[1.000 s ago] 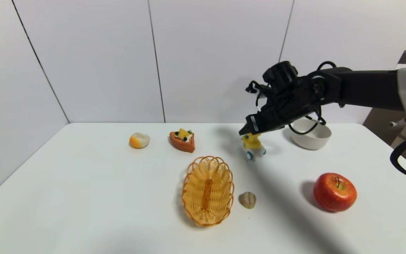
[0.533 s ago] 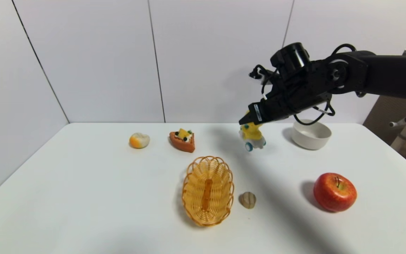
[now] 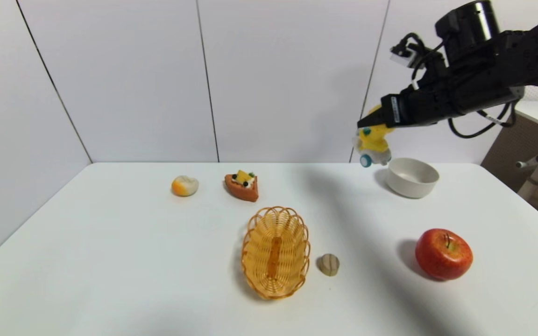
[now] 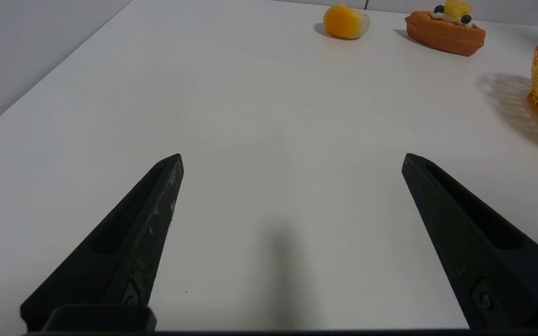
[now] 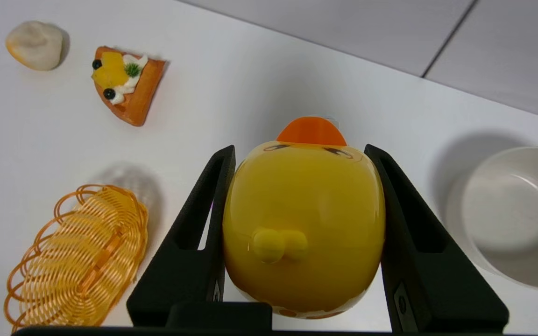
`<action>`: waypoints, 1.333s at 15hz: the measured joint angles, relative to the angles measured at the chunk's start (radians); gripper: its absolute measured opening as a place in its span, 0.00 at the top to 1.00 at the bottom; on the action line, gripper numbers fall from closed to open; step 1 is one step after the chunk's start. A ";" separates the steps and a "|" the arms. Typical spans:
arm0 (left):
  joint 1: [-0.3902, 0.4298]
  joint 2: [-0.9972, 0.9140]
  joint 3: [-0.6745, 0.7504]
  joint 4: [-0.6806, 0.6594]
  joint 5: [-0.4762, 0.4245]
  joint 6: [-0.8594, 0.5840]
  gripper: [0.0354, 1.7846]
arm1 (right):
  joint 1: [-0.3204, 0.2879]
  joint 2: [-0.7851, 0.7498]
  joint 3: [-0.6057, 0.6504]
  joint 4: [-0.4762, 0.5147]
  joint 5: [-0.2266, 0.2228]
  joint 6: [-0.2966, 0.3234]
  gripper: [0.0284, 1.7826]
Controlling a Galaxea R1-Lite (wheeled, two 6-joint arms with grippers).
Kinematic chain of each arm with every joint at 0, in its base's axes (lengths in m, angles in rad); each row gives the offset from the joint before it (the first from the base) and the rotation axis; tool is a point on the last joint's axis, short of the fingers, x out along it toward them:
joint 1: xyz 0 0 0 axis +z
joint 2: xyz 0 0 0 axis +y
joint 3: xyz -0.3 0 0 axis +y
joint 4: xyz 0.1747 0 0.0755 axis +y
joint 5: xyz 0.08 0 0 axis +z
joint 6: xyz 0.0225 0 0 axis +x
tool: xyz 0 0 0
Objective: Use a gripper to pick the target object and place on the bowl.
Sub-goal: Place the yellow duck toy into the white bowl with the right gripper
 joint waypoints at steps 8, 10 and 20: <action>0.001 0.000 0.000 0.000 0.000 0.000 0.06 | -0.251 -0.027 0.069 -0.058 0.052 0.003 0.51; 0.000 0.000 0.000 0.000 0.000 0.000 0.06 | -0.274 0.024 0.064 -0.132 0.053 -0.002 0.51; 0.000 0.000 0.000 0.000 0.000 0.001 0.06 | -0.280 0.210 0.024 -0.228 0.053 -0.010 0.51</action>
